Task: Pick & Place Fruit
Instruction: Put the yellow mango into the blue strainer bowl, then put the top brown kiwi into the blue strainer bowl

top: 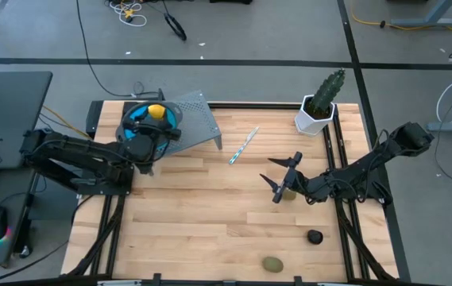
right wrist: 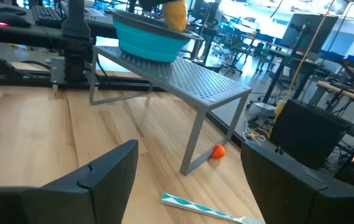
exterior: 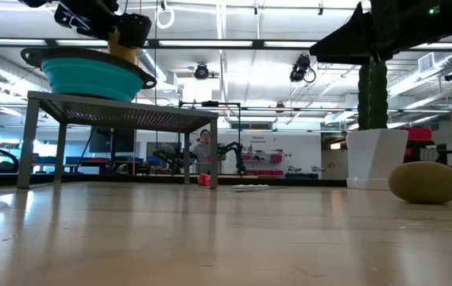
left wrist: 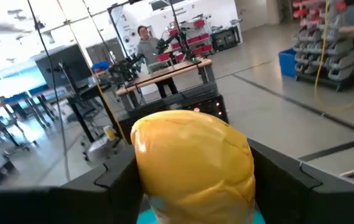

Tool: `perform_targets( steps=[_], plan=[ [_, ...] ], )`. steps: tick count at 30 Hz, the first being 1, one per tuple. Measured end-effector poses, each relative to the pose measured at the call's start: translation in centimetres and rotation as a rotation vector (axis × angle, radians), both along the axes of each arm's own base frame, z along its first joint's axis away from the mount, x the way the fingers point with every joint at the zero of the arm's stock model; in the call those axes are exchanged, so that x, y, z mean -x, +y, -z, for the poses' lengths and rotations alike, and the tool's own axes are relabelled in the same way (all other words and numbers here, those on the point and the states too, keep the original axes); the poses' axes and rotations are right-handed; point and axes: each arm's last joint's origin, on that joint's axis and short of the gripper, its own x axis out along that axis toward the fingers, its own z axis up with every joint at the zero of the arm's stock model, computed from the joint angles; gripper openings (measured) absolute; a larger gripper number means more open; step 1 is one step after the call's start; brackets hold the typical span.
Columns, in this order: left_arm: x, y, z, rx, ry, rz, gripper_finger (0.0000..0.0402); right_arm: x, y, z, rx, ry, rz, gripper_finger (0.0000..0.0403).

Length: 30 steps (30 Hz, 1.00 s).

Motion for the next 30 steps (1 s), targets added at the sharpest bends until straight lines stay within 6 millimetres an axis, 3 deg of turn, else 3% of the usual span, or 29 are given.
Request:
perform_targets(
  steps=[13,17,21,30],
  plan=[
    [-0.1,-1.1,-0.2,0.010,-0.091,0.064,0.0354,0.0,0.1,0.0,-0.005,0.001,-0.028,0.0293],
    [-0.3,-1.1,-0.6,0.017,-0.145,0.156,0.0371,-0.1,-0.1,0.0,-0.005,0.001,-0.022,0.0293],
    [-0.8,-1.3,-1.4,0.018,-0.242,0.345,0.0377,-0.1,-0.2,0.0,-0.009,-0.002,-0.015,0.0293],
    [-2.0,-2.4,-2.8,-0.026,-0.417,0.958,0.0376,-0.1,-0.2,0.0,-0.015,-0.005,-0.014,0.0293]
  ],
)
